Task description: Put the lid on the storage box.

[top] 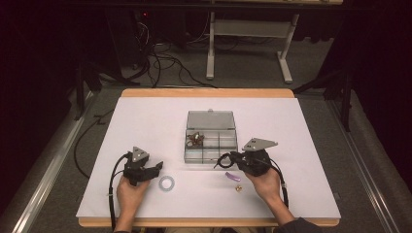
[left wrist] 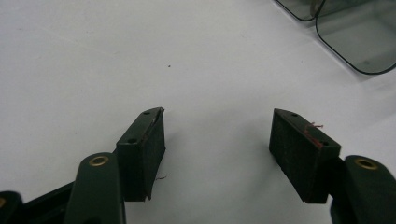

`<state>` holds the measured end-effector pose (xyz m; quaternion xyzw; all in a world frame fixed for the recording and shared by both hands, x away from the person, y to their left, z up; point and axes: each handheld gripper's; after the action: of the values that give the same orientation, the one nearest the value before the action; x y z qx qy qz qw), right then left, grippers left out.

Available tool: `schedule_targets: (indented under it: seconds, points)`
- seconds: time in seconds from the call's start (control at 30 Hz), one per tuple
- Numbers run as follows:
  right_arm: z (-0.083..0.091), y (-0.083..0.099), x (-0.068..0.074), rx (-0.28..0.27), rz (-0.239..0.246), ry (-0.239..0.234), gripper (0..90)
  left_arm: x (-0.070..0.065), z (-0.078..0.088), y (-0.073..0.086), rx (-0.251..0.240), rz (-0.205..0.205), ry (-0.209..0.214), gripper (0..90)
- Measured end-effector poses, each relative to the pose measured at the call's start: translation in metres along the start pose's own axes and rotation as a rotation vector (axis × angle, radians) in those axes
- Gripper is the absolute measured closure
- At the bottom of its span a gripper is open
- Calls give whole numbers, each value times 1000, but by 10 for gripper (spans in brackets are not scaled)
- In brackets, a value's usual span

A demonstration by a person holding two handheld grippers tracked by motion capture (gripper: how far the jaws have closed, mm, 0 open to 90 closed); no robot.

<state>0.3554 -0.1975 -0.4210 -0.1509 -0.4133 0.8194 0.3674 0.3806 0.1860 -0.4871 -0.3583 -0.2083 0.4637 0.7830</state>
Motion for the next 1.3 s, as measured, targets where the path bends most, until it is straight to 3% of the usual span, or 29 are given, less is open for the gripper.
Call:
schedule_targets:
  seconds: [0.57,0.87,1.3]
  points:
    - [-14,-14,-13,17,-23,25,829,0,0,0,0,-1,0,360]
    - [-19,-25,-19,15,-14,67,829,0,0,0,0,0,1,361]
    - [-32,-39,-23,30,-6,90,828,0,0,0,2,-3,0,360]
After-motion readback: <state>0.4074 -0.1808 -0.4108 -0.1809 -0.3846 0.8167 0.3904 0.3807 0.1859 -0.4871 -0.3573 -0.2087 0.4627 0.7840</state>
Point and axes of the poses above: each handheld gripper's, and its own axes: z roughly backward along the jaws, y roughly out of its underside, x roughly to its left, and after that the axes turned 2 degrees about -y, right-handed
